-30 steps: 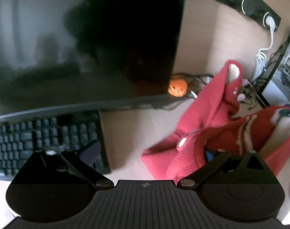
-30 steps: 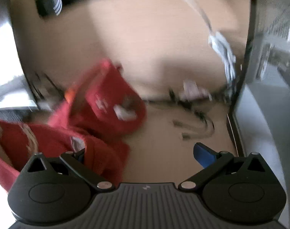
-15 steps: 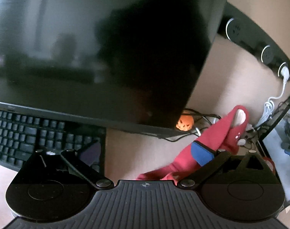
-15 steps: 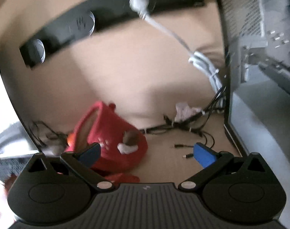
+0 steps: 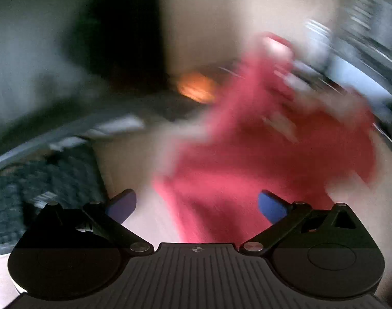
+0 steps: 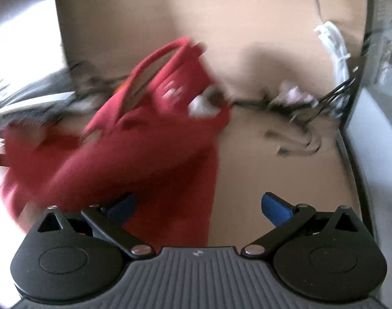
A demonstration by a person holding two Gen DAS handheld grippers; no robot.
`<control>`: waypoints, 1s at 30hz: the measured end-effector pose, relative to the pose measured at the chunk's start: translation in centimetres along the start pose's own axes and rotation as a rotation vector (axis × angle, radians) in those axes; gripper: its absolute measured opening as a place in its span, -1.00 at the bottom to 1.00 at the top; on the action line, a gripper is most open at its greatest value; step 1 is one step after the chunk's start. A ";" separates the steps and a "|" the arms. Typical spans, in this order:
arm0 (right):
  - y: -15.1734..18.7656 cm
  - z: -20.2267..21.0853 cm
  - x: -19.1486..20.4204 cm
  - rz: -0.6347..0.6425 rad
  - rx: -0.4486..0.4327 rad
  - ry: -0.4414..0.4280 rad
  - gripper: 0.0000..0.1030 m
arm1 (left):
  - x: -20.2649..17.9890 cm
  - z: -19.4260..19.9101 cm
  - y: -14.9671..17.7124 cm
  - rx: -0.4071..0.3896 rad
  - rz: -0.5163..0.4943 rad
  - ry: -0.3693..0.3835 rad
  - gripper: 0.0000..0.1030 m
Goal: Fold clothes
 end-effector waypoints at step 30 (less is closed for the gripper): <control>3.4 -8.0 5.1 -0.190 -0.086 -0.124 1.00 | -4.3 -5.5 3.5 -0.051 0.132 0.132 1.00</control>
Point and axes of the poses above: each gripper's, at about its wrist camera, not at the fingertips, and z roughly against the way its jaws point, x to its left, y to its underside, the point moved 4 cm from there along -z, roughly the way its jaws point, and after that the axes turned 3 degrees about -y, right-handed, at the moved point
